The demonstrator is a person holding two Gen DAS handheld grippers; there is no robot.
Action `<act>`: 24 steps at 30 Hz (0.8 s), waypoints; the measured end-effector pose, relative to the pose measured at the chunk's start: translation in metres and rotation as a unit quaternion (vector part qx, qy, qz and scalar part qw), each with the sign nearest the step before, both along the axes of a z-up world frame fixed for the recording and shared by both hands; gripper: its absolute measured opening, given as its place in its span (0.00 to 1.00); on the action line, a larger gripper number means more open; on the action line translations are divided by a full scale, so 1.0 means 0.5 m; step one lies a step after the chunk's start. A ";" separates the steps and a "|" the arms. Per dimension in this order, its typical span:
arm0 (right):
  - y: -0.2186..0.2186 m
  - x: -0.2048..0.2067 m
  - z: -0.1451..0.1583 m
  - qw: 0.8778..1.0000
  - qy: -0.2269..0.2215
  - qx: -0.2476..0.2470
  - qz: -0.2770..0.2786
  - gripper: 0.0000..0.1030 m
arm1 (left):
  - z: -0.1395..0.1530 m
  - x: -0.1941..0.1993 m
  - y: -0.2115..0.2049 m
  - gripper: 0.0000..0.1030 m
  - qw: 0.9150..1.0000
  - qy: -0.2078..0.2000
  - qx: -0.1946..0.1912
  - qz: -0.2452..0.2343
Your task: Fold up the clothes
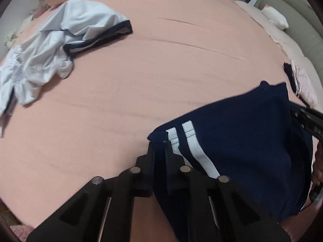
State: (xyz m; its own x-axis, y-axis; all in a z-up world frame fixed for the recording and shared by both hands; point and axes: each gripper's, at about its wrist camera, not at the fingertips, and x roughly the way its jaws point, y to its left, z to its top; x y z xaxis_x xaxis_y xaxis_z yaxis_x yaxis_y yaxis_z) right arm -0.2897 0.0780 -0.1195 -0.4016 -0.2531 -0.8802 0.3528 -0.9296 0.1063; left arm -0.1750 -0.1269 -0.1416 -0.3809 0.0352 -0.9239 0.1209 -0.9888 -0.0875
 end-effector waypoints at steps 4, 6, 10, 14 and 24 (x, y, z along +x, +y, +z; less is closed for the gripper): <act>-0.014 -0.010 0.008 0.999 0.018 0.028 -0.019 0.30 | 0.012 0.027 -0.026 0.08 1.000 -0.012 -0.013 0.017; -0.023 -0.018 -0.005 0.998 0.016 0.063 -0.021 0.30 | 0.015 0.040 -0.040 0.08 0.999 -0.018 -0.019 0.025; -0.035 -0.035 -0.056 0.988 0.008 0.149 -0.029 0.37 | 0.010 0.056 -0.067 0.09 0.999 -0.026 -0.006 0.041; -0.038 -0.032 -0.034 0.993 0.022 0.112 -0.027 0.46 | 0.013 0.050 -0.064 0.20 0.999 -0.020 -0.007 0.038; -0.158 -0.037 -0.024 0.994 0.000 0.049 0.096 0.29 | 0.020 0.061 -0.069 0.43 1.000 0.001 0.006 0.023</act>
State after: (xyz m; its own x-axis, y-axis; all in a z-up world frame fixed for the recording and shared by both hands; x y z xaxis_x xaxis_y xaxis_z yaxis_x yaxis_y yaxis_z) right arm -0.3080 -0.0008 -0.1314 -0.3549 -0.2376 -0.9042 0.5252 -0.8508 0.0175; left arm -0.1444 -0.1613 -0.1315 -0.3843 0.0285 -0.9228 0.1668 -0.9809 -0.0997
